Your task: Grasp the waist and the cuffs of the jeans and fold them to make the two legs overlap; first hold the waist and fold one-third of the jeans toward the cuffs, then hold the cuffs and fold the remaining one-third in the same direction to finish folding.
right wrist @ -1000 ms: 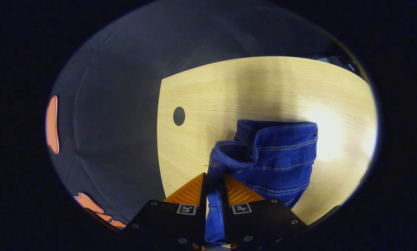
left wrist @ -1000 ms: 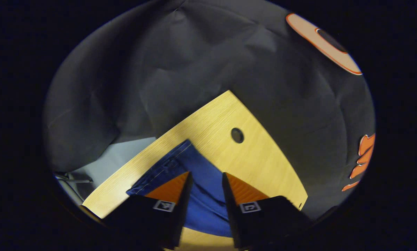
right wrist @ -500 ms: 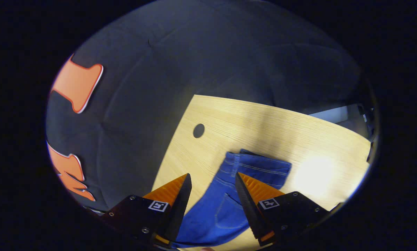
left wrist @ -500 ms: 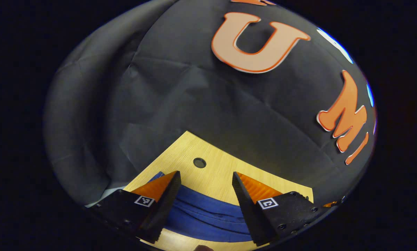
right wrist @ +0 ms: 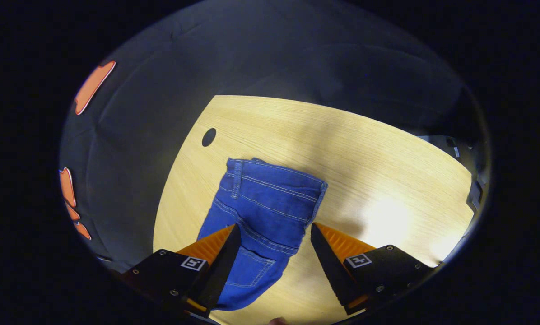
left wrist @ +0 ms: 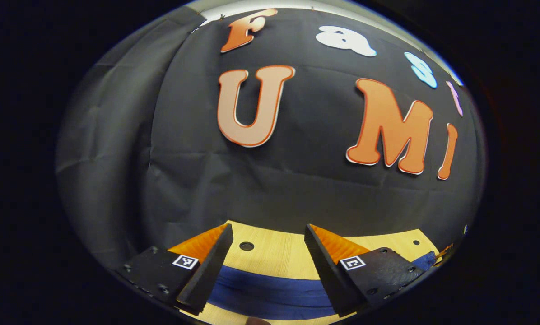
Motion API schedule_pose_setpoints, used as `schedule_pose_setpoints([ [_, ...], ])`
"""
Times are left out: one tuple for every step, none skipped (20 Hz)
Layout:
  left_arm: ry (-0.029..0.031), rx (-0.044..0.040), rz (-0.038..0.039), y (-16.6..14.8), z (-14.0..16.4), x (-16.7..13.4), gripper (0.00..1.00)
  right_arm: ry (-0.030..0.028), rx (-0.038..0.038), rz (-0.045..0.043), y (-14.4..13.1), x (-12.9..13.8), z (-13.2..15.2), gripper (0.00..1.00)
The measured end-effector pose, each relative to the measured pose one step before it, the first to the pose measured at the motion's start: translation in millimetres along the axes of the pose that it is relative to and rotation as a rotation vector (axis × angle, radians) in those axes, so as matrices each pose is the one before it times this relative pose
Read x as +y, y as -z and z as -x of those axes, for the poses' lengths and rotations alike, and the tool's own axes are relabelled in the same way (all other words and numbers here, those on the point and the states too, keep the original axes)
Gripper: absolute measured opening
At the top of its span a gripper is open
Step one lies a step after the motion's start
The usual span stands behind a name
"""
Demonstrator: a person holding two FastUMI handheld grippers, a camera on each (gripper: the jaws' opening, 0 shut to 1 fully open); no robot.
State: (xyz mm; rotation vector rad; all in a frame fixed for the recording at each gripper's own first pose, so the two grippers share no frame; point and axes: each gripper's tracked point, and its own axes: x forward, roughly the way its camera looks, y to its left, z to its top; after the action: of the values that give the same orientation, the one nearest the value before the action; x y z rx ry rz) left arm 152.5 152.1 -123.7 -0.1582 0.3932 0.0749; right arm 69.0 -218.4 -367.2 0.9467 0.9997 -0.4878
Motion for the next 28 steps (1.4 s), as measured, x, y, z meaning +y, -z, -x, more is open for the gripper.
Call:
schedule_pose_setpoints([
  [-0.00088, -0.01766, -0.00672, -4.07, 8.7, -5.41, 0.98, -0.00133, -0.00352, 0.0092, 1.71, -0.7, -2.16, 0.97],
  [0.00711, -0.01603, -0.01483, -1.82, 9.62, -6.17, 0.97, -0.0026, 0.00237, 0.00651, 0.17, -0.28, -2.28, 0.97],
  [0.0001, -0.0158, -0.01671, -2.03, 8.97, -5.18, 0.98, -0.00919, -0.00486, 0.00418, -0.32, 2.27, -4.28, 0.97],
  [0.01211, -0.00662, -0.0146, -3.87, 11.04, -9.77, 0.97, 0.00074, -0.00074, -0.00025, -0.67, 0.17, -3.61, 0.97],
  [0.0042, -0.0103, -0.01196, -4.01, 8.67, -7.85, 0.98, -0.00575, -0.00091, -0.00057, -0.53, 0.49, -0.74, 0.97],
  [0.00895, -0.00732, -0.00447, -1.91, 5.63, -10.51, 0.97, -0.00152, -0.0019, -0.0025, -1.1, 0.44, -0.75, 0.97],
  [0.00485, -0.00504, 0.00003, -2.23, 8.11, -8.71, 0.97, -0.00217, -0.00054, 0.00054, -0.69, -0.07, -1.16, 0.98],
  [0.00291, -0.00705, 0.00152, -0.62, 6.11, -6.44, 0.97, 0.00819, -0.00111, 0.00162, -0.4, -2.88, -1.23, 0.97],
  [0.00562, -0.0062, -0.00511, -1.44, 9.06, -5.95, 0.97, 0.00033, 0.00052, -0.00045, 1.56, 0.38, -2.79, 0.97],
  [-0.00839, -0.00943, -0.00964, -1.24, 7.69, -1.32, 0.97, -0.00324, -0.00879, -0.00921, -2.25, 1.21, -0.44, 0.97],
  [0.00298, -0.00049, -0.00668, -0.69, 6.24, -4.43, 0.97, -0.00658, -0.0001, -0.00828, 0.95, 1.25, -2.89, 0.97],
  [-0.00434, -0.00431, -0.00046, 0.01, 6.51, -2.57, 0.97, -0.00156, -0.01009, 0.00396, -1.66, -1.55, 0.19, 0.97],
  [0.0162, 0.00305, 0.00278, -0.5, 5.99, -6.42, 0.97, 0.00963, 0.00197, -0.00409, 1.55, -4.31, -1.07, 0.97],
  [-0.00511, 0.00039, -0.00358, 2.18, 6.47, -1.79, 0.97, 0.00829, -0.00811, -0.00197, -2.12, -3.63, -2.06, 0.9],
  [0.00341, 0.00528, -0.00132, 0.66, 6.15, -2.63, 0.97, 0.00242, -0.00086, -0.01068, 1.95, -1.68, -1.57, 0.8],
  [-0.00739, 0.00431, -0.00595, 2.73, 4.47, 1.34, 0.97, -0.02366, 0.00019, -0.01303, 0.73, 3.25, -0.53, 0.63],
  [0.00267, 0.00741, -0.00362, 2.27, 3.36, -0.05, 0.97, -0.00085, -0.00113, -0.01059, 1.28, -2.83, 0.34, 0.47],
  [-0.00158, 0.00317, -0.007, 2.21, 3.79, -0.9, 0.97, -0.01903, -0.00085, -0.00583, 0.1, 4.54, 0.08, 0.36],
  [-0.00381, 0.00295, -0.00497, 1.64, 1.83, 2.0, 0.97, -0.01007, -0.01224, 0.01174, -1.78, 1.72, 4.88, 0.35],
  [0.00157, 0.00323, 0.00011, 1.62, 2.86, 0.58, 0.97, -0.02861, -0.00894, 0.02276, -1.22, 5.24, 3.37, 0.25],
  [-0.0033, 0.00093, 0.00626, 0.39, -0.17, 1.85, 0.97, -0.0236, -0.01725, 0.03149, -2.15, 5.23, 4.92, 0.25],
  [0.00559, 0.00621, 0.00989, 2.1, -0.68, -0.78, 0.97, 0.00176, -0.00377, 0.00512, -0.11, 0.4, 4.59, 0.31],
  [-0.00169, -0.00213, 0.00476, -0.67, -1.22, 1.0, 0.97, -0.0265, -0.01404, 0.00752, -2.04, 9.68, 12.61, 0.16],
  [0.00422, 0.00138, 0.00402, 0.44, -1.41, 0.89, 0.97, -0.02487, -0.01018, 0.00795, -1.51, 6.21, 0.64, 0.16],
  [-0.00127, -0.00218, 0.00105, -0.29, -0.93, 1.09, 0.97, -0.02083, -0.01092, 0.01527, -0.55, 9.8, 11.62, 0.15],
  [0.01045, -0.00397, 0.00369, -0.74, -4.13, -1.04, 0.97, -0.02177, -0.00859, 0.02148, -0.48, 8.55, 7.41, 0.16],
  [0.00396, 0.00129, -0.00033, 0.28, -2.62, -1.31, 0.97, -0.01496, -0.00723, 0.02403, 0.61, 6.62, 9.53, 0.16],
  [0.00806, -0.0039, 0.00247, 0.07, -2.43, -0.2, 0.97, -0.01167, -0.0109, 0.02728, -1.0, 10.21, 6.86, 0.15],
])
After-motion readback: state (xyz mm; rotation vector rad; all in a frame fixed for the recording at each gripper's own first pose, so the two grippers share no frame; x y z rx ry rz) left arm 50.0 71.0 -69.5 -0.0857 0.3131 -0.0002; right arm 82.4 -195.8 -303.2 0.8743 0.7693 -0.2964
